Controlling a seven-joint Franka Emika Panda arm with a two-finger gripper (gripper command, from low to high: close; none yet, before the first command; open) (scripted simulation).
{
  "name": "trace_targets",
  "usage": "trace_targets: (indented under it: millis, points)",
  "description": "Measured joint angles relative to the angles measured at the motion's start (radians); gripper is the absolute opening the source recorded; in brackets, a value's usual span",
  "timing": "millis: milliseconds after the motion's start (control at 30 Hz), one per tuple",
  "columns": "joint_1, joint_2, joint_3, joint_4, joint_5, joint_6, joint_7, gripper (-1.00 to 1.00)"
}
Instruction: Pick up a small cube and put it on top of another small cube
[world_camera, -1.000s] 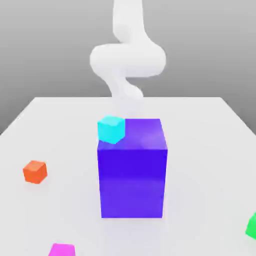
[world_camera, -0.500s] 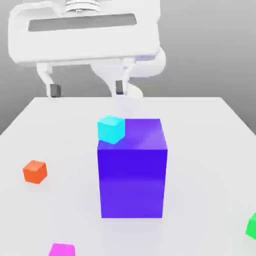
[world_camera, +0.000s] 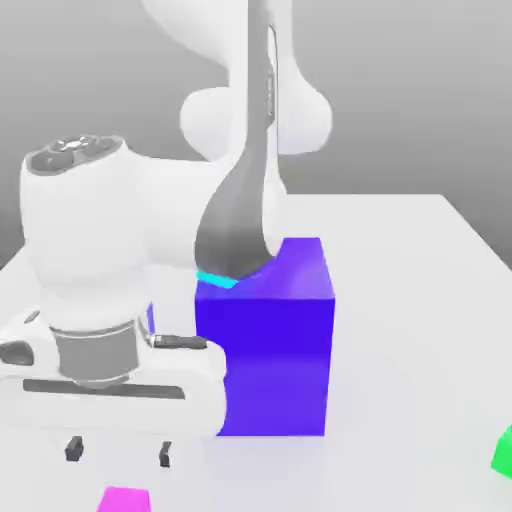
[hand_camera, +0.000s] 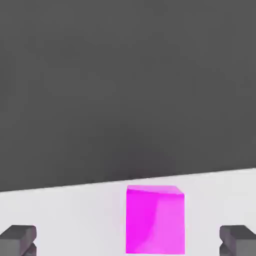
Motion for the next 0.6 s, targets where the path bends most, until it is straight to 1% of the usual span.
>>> trace_targets:
  millis: [133, 167, 367, 533, 600]
  points:
    - [-0.033, 0.146, 0.036, 0.029, 0.036, 0.102, -0.03, 0.0]
    - [-0.038, 0.165, 0.042, 0.034, 0.041, 0.117, -0.034, -1.0]
    - [-0.041, 0.175, 0.046, 0.036, 0.044, 0.123, -0.036, -1.0]
    - [-0.008, 0.039, 0.009, 0.005, 0.0, 0.019, -0.002, -1.0]
    - [0.054, 0.009, 0.03, 0.0, -0.021, -0.008, 0.037, -1.0]
